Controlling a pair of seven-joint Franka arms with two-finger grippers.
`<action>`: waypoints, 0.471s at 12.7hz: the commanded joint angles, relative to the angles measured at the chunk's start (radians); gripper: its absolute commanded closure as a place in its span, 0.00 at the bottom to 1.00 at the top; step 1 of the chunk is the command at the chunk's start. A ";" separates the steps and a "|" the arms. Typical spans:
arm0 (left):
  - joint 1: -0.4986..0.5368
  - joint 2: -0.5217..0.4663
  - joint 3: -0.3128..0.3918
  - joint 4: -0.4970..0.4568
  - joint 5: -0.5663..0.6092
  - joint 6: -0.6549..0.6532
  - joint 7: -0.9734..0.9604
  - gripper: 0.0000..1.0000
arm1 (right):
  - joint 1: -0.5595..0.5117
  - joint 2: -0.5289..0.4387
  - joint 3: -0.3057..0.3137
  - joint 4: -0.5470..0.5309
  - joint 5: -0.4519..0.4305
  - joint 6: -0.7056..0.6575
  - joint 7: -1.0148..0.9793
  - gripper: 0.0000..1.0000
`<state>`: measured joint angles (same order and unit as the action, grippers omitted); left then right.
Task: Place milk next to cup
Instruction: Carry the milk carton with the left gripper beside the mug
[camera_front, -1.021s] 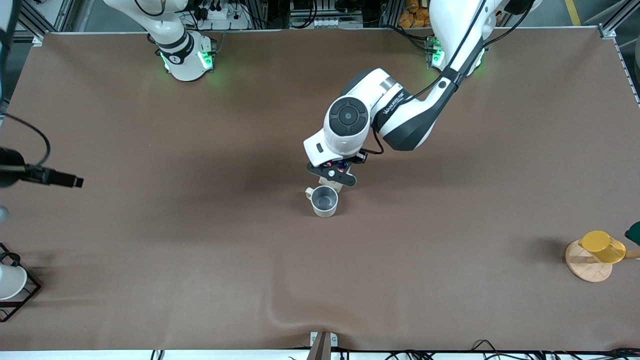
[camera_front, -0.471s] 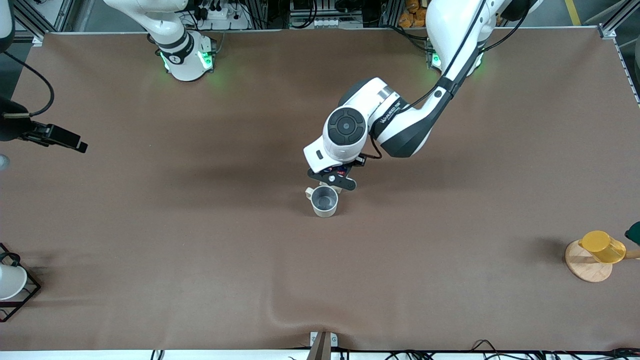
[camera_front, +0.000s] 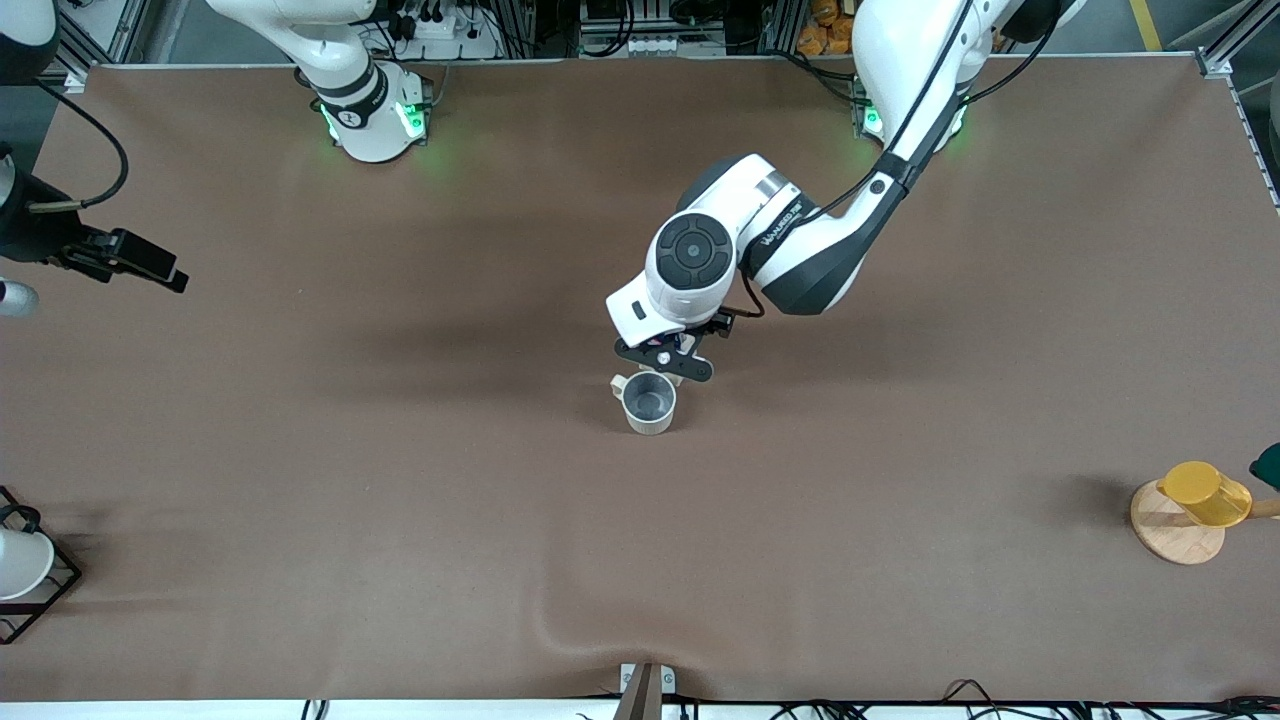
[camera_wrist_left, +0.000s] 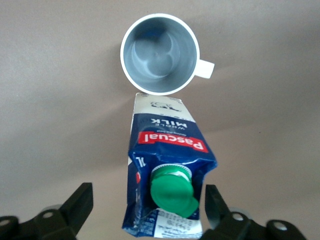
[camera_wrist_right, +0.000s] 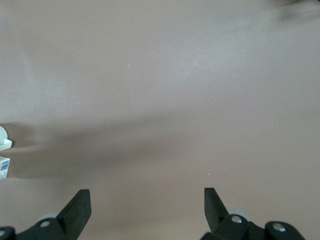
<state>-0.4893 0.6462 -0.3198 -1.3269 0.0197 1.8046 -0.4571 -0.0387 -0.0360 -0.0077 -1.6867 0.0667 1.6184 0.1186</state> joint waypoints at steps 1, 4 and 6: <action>0.003 -0.049 0.001 0.012 0.012 -0.013 -0.028 0.00 | 0.017 -0.015 -0.003 0.024 -0.025 -0.014 0.010 0.00; 0.029 -0.155 0.014 0.006 0.026 -0.042 -0.035 0.00 | 0.028 0.004 -0.001 0.076 -0.047 -0.054 0.012 0.00; 0.084 -0.245 0.019 -0.003 0.057 -0.097 -0.037 0.00 | 0.026 0.027 -0.003 0.110 -0.050 -0.070 0.012 0.00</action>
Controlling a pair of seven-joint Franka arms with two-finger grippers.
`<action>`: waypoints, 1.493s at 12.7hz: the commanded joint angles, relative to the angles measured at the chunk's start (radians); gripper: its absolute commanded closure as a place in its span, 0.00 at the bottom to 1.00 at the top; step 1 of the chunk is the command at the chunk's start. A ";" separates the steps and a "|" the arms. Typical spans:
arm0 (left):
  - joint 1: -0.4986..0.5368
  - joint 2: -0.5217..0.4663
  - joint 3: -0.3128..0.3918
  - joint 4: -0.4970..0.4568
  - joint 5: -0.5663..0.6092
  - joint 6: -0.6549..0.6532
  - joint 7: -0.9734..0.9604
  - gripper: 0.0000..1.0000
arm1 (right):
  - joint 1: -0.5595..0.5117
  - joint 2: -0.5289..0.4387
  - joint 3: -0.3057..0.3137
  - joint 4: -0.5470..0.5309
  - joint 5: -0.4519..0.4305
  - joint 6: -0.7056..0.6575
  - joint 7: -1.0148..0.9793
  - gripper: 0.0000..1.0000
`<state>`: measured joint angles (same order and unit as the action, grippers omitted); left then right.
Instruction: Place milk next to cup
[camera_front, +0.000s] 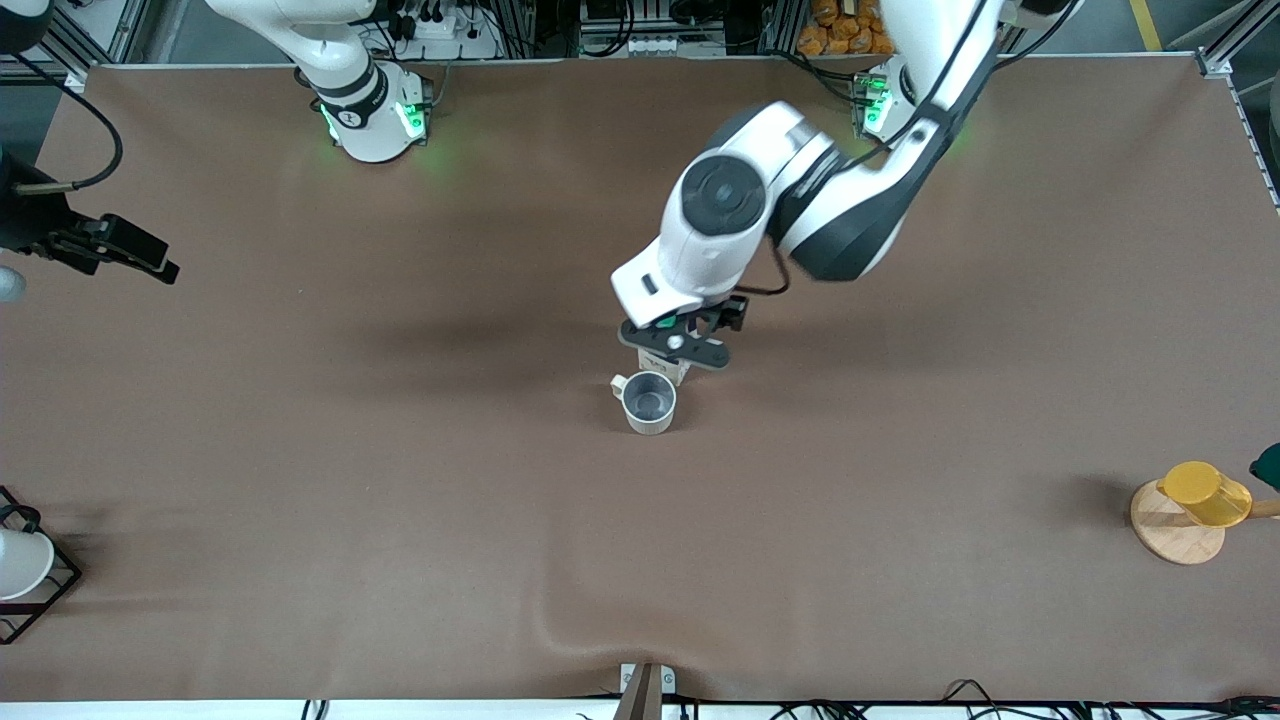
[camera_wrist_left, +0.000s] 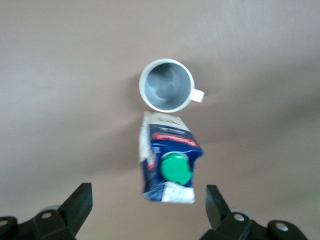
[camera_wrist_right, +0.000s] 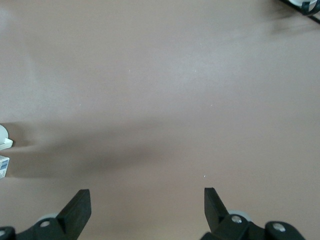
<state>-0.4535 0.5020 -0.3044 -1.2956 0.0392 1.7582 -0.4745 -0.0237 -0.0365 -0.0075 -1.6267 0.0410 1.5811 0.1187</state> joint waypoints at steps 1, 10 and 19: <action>0.099 -0.147 0.004 -0.034 0.050 -0.077 -0.019 0.00 | 0.016 0.027 -0.002 0.053 -0.033 -0.050 0.024 0.00; 0.553 -0.364 -0.010 -0.108 0.031 -0.207 0.213 0.00 | 0.039 0.040 -0.006 0.091 -0.062 -0.070 0.064 0.00; 0.529 -0.441 0.077 -0.165 -0.018 -0.241 0.261 0.00 | 0.045 0.043 -0.006 0.091 -0.061 -0.070 0.070 0.00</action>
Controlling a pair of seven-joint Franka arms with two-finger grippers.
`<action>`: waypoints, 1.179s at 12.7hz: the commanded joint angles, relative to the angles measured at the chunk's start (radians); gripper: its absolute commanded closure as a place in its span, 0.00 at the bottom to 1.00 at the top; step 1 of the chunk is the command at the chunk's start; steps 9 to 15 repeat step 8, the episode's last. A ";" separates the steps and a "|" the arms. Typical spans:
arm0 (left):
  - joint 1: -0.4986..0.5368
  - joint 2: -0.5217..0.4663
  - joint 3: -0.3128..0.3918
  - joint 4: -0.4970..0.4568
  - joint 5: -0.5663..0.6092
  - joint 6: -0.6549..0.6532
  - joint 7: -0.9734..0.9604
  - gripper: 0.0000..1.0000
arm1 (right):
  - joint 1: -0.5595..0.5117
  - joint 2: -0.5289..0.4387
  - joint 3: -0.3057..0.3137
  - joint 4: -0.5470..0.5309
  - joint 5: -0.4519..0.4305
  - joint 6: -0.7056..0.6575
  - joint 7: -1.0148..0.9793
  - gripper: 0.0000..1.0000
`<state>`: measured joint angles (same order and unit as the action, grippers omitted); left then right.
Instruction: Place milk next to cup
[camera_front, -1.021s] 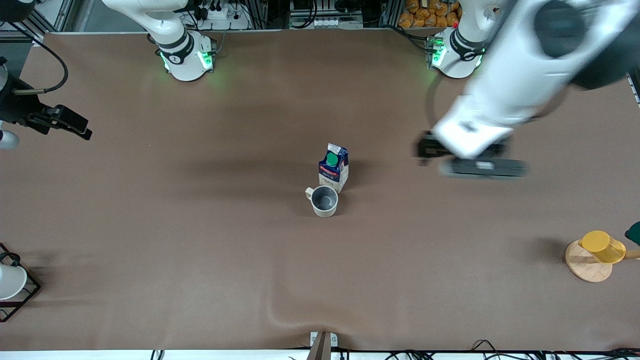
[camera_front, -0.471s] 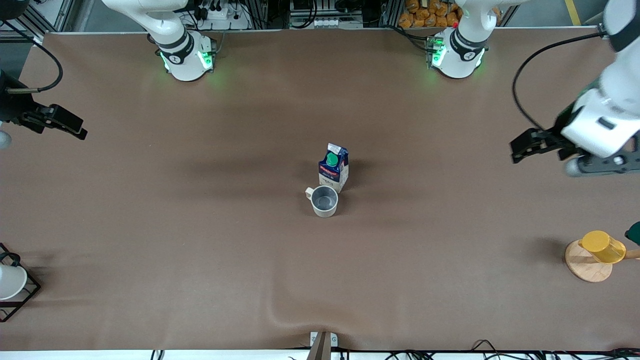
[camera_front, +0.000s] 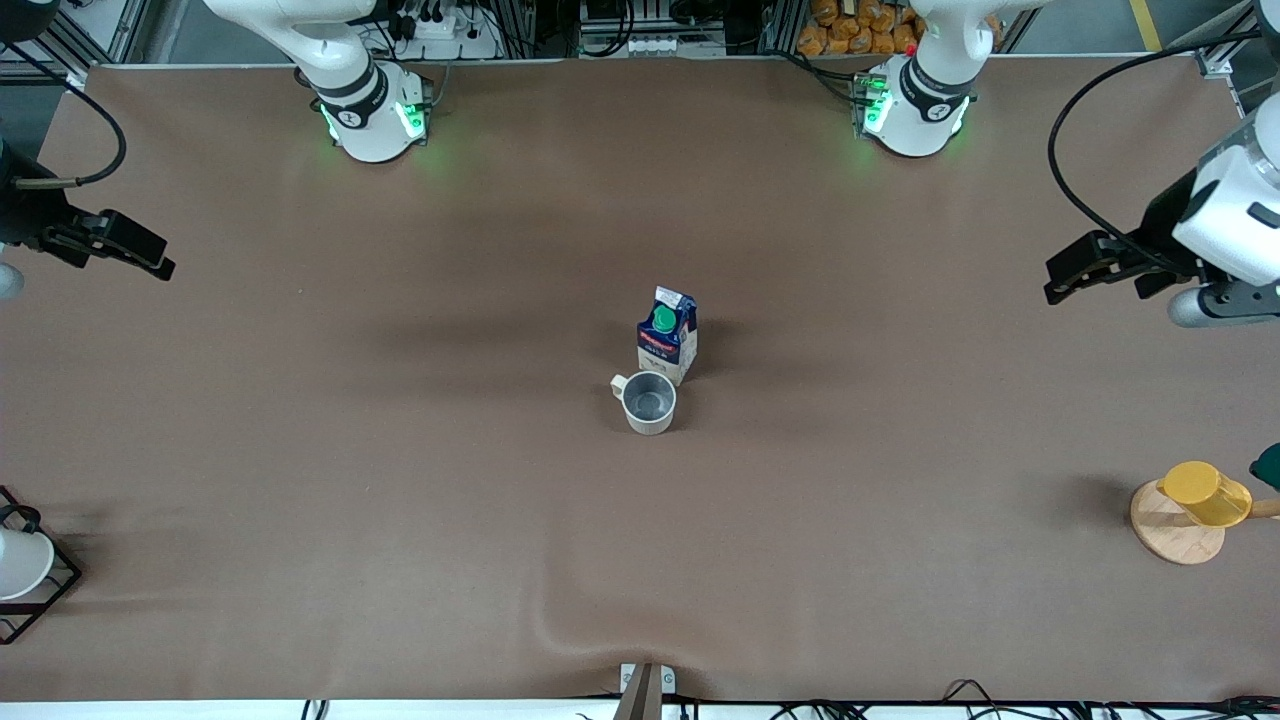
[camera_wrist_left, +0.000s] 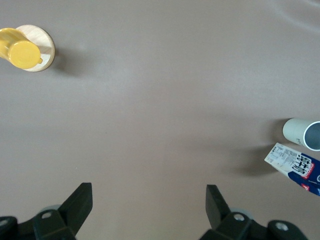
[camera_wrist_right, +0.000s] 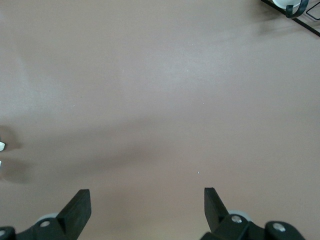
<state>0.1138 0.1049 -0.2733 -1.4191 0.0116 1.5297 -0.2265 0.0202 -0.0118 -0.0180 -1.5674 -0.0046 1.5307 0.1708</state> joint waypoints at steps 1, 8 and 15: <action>-0.039 -0.053 0.048 -0.053 0.010 -0.014 0.013 0.00 | 0.001 0.018 0.004 0.032 -0.015 -0.020 0.018 0.00; -0.039 -0.045 0.066 -0.040 0.010 -0.014 0.007 0.00 | 0.001 0.018 0.004 0.032 -0.014 -0.021 0.016 0.00; -0.039 -0.045 0.066 -0.040 0.010 -0.014 0.007 0.00 | 0.001 0.018 0.004 0.032 -0.014 -0.021 0.016 0.00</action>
